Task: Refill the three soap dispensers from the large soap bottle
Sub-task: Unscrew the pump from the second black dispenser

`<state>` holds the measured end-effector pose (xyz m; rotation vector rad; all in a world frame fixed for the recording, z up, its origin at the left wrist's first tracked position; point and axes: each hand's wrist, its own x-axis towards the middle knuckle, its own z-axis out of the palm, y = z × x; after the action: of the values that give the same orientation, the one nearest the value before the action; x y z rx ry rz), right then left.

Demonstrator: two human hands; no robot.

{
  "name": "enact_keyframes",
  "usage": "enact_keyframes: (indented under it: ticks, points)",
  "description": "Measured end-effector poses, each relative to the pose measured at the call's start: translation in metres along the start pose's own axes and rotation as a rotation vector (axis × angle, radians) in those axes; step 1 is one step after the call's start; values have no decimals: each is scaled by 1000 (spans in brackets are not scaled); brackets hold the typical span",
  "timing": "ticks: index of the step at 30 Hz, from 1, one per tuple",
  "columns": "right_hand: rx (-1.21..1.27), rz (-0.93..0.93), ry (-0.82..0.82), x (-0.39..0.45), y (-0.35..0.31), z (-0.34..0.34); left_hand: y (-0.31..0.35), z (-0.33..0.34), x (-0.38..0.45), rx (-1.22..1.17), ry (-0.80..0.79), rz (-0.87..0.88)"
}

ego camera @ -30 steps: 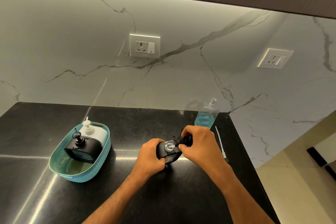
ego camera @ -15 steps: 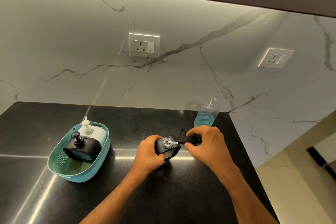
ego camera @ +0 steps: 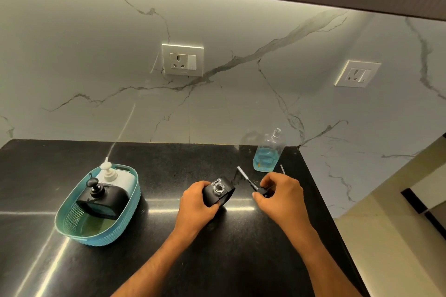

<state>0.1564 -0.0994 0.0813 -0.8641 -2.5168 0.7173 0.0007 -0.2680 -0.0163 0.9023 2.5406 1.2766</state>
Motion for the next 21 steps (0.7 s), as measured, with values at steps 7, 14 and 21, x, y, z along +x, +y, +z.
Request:
enact_keyframes:
  ticks: [7, 14, 21]
  points:
    - [-82, 123, 14, -16, 42, 47, 1, 8, -17, -12, 85, -90]
    - [-81, 208, -53, -37, 68, 86, 4, 17, -32, -30, 137, -133]
    - [-75, 196, -96, -48, 79, 101, 5, 27, -45, -92, 188, -164]
